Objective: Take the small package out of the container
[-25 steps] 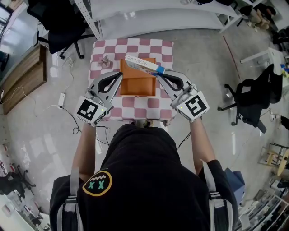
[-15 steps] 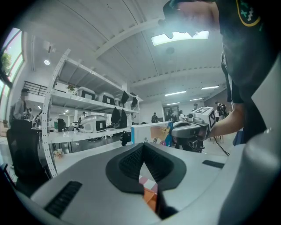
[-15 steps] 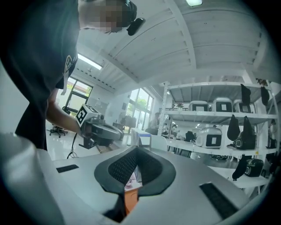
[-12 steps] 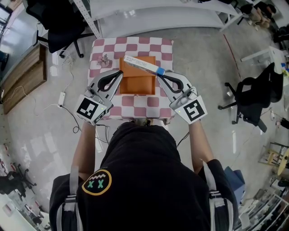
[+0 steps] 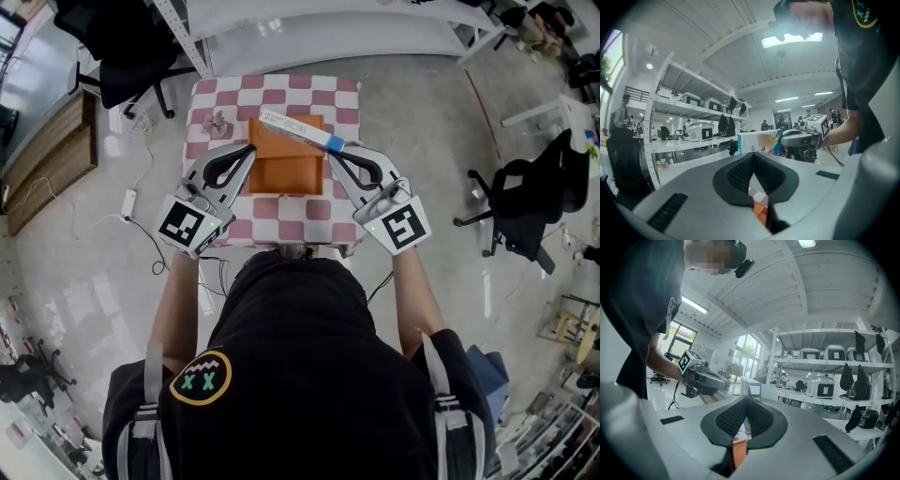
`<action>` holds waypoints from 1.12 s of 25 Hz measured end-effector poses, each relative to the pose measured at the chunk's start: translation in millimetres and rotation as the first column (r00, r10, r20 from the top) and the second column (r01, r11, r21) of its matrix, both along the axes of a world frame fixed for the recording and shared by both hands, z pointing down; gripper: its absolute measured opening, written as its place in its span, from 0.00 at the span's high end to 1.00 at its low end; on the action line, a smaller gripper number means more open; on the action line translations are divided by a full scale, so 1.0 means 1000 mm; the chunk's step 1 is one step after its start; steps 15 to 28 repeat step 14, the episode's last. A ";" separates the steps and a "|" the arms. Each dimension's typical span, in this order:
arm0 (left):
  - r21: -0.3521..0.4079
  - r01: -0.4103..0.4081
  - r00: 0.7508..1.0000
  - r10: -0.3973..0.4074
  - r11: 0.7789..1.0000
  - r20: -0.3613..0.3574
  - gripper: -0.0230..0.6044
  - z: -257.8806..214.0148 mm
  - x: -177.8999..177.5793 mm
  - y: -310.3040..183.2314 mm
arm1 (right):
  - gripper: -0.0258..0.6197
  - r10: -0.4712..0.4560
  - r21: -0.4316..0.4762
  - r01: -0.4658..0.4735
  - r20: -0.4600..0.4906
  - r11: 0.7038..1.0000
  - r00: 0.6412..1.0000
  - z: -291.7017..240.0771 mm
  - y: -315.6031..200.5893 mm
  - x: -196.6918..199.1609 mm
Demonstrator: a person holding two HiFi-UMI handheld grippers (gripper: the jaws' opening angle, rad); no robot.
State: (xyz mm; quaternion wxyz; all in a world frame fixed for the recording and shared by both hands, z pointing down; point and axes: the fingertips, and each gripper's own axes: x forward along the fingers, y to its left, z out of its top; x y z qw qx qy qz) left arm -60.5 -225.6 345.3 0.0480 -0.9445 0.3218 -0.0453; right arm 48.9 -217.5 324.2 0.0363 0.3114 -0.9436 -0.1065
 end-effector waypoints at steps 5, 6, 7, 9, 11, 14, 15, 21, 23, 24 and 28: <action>0.006 0.005 1.000 -0.005 1.000 0.001 0.94 0.000 -0.001 0.001 | 0.93 -0.001 -0.002 0.001 0.001 1.000 1.000 0.001 0.001 0.000; 0.004 0.001 1.000 -0.001 1.000 0.004 0.94 0.000 0.000 0.001 | 0.93 -0.002 0.000 0.002 0.000 1.000 1.000 0.001 0.001 0.000; 0.002 -0.003 1.000 0.003 1.000 0.006 0.94 0.000 0.001 0.002 | 0.93 -0.003 0.002 0.003 0.000 1.000 1.000 0.001 0.001 0.000; 0.002 -0.001 1.000 0.001 1.000 0.005 0.94 0.000 0.001 0.002 | 0.93 -0.002 0.002 0.002 -0.002 1.000 1.000 0.001 0.001 0.000; 0.002 0.004 1.000 -0.004 1.000 0.005 0.94 0.001 0.000 0.002 | 0.93 -0.001 0.001 0.001 -0.001 1.000 1.000 0.002 0.000 0.000; 0.005 0.012 1.000 -0.012 1.000 0.007 0.94 0.001 -0.001 0.002 | 0.93 -0.001 0.001 0.001 0.001 1.000 1.000 0.002 0.000 -0.001; 0.005 0.012 1.000 -0.012 1.000 0.007 0.94 0.001 -0.001 0.002 | 0.93 -0.001 0.001 0.001 0.001 1.000 1.000 0.002 0.000 -0.001; 0.005 0.012 1.000 -0.012 1.000 0.007 0.94 0.001 -0.001 0.002 | 0.93 -0.001 0.001 0.001 0.001 1.000 1.000 0.002 0.000 -0.001; 0.005 0.012 1.000 -0.012 1.000 0.007 0.94 0.001 -0.001 0.002 | 0.93 -0.001 0.001 0.001 0.001 1.000 1.000 0.002 0.000 -0.001; 0.005 0.012 1.000 -0.012 1.000 0.007 0.94 0.001 -0.001 0.002 | 0.93 -0.001 0.001 0.001 0.001 1.000 1.000 0.002 0.000 -0.001; 0.005 0.012 1.000 -0.012 1.000 0.007 0.94 0.001 -0.001 0.002 | 0.93 -0.001 0.001 0.001 0.001 1.000 1.000 0.002 0.000 -0.001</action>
